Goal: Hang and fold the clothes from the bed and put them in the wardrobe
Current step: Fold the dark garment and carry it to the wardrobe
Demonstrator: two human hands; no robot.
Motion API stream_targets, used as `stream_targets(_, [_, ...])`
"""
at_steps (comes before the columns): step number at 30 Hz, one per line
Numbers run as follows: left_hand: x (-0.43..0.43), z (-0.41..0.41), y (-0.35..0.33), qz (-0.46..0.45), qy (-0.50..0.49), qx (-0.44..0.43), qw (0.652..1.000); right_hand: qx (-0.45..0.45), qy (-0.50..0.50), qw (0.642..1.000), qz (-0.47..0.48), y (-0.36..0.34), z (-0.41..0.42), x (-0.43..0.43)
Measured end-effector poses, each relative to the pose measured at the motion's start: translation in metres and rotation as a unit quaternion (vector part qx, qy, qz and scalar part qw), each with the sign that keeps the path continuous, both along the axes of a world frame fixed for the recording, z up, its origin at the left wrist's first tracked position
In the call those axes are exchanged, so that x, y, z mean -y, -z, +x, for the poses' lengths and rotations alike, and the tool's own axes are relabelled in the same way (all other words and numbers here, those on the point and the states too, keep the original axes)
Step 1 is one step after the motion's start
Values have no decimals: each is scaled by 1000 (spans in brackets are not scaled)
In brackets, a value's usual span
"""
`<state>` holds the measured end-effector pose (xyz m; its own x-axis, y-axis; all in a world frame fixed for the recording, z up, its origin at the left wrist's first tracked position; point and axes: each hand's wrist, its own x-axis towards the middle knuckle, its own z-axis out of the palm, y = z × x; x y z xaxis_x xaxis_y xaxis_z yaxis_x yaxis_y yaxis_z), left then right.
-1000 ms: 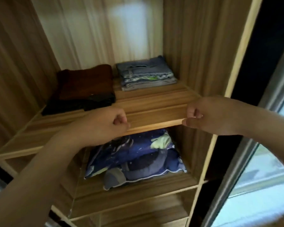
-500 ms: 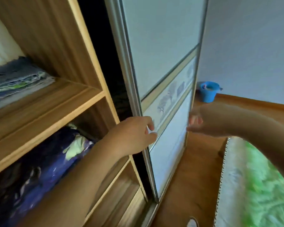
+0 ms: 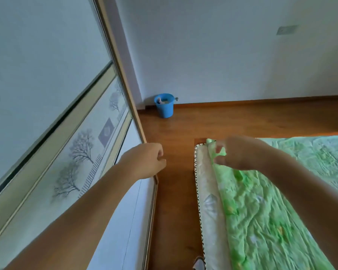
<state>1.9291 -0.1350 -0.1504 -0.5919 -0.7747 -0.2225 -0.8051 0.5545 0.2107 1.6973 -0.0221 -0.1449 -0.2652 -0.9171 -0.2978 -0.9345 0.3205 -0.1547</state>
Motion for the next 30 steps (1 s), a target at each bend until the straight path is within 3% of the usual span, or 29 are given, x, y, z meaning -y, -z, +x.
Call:
stream_targets(13, [158,-168,5,19,73,40,996,6,100,995,16,12,-142,102])
stream_targets(30, [401,-459,15,27,335,50,941,-13,340,940,19,0,-302,287])
